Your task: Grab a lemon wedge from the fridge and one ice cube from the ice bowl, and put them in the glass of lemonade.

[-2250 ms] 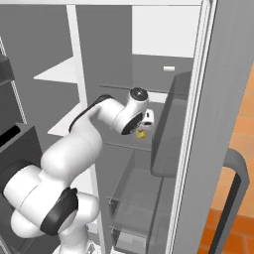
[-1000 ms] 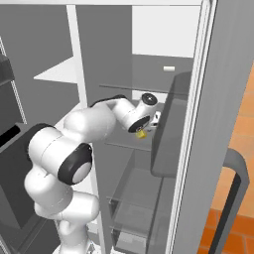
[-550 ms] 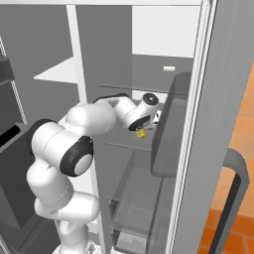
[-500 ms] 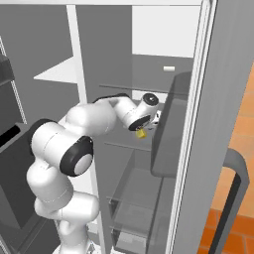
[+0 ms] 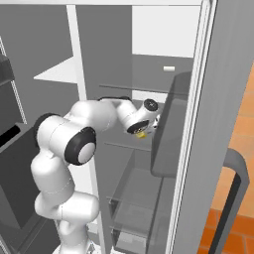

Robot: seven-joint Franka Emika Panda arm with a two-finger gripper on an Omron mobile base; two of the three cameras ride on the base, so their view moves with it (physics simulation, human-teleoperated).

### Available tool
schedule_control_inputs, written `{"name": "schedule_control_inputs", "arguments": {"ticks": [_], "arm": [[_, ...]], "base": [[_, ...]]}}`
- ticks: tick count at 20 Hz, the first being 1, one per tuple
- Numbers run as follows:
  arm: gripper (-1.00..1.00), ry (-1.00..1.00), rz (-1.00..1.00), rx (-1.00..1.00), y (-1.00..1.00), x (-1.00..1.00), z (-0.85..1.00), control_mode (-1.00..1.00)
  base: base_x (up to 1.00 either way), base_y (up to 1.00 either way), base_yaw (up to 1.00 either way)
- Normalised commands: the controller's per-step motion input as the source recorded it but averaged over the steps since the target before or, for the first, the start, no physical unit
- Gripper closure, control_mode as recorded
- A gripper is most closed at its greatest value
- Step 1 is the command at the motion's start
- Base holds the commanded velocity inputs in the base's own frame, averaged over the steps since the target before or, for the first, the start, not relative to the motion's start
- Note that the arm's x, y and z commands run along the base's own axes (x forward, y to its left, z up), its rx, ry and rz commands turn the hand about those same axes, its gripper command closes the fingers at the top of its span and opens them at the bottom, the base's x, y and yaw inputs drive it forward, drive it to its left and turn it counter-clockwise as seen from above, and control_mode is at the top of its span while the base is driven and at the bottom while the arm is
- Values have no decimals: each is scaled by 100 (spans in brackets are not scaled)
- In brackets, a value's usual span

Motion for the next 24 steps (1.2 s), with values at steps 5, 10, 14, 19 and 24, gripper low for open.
{"name": "schedule_control_inputs", "arguments": {"ticks": [5,10,14,19,24], "arm": [[-100,0,6,0,0,11,-35,-100],[-100,0,5,0,0,0,-7,-100],[-100,0,1,0,1,-10,-10,-100],[-100,0,1,0,2,0,-22,-100],[-100,0,0,0,0,0,-14,-100]], "base": [[0,0,0],[0,0,0],[0,0,0],[0,0,0],[0,0,0]]}}
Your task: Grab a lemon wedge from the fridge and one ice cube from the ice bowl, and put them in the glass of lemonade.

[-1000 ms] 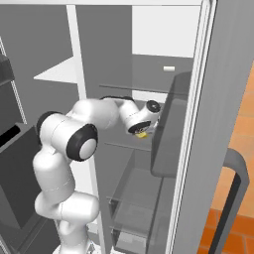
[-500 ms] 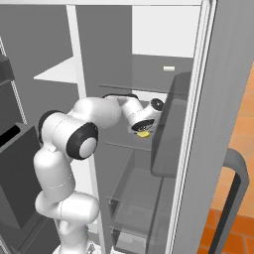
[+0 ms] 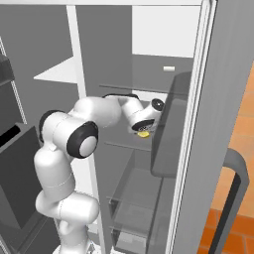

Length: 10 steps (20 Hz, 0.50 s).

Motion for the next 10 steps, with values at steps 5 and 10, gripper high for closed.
{"name": "schedule_control_inputs", "arguments": {"ticks": [5,10], "arm": [[-100,0,3,0,3,-44,-26,-100],[-100,0,1,0,3,-7,-39,-100]], "base": [[0,0,0],[0,0,0]]}}
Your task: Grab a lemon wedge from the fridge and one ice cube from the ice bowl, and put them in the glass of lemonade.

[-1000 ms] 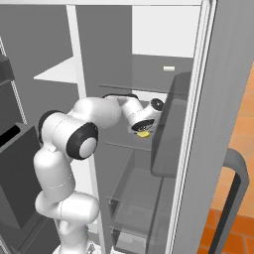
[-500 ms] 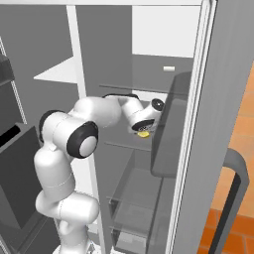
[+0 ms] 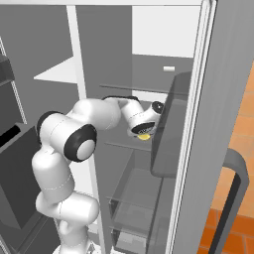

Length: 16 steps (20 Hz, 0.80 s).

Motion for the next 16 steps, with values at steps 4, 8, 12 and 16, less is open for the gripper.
{"name": "schedule_control_inputs", "arguments": {"ticks": [4,8,12,16], "arm": [[-100,-2,1,0,9,-8,-45,-100],[100,-1,0,0,1,0,-2,-100],[100,-1,0,0,0,0,-1,-100],[100,-2,-1,0,2,-12,0,-100]], "base": [[0,0,0],[0,0,0],[0,0,0],[0,0,0]]}}
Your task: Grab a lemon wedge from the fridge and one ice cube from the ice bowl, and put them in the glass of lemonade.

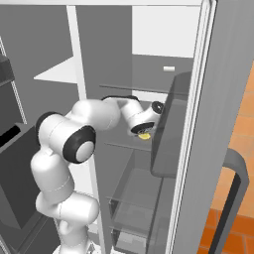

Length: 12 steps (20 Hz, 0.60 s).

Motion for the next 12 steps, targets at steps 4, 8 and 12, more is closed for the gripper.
{"name": "schedule_control_inputs", "arguments": {"ticks": [4,8,12], "arm": [[100,0,-19,0,0,-32,1,-100],[100,3,-30,-4,5,-2,4,-100],[100,18,-31,-3,21,-16,27,-100]], "base": [[0,0,0],[0,0,0],[0,0,0]]}}
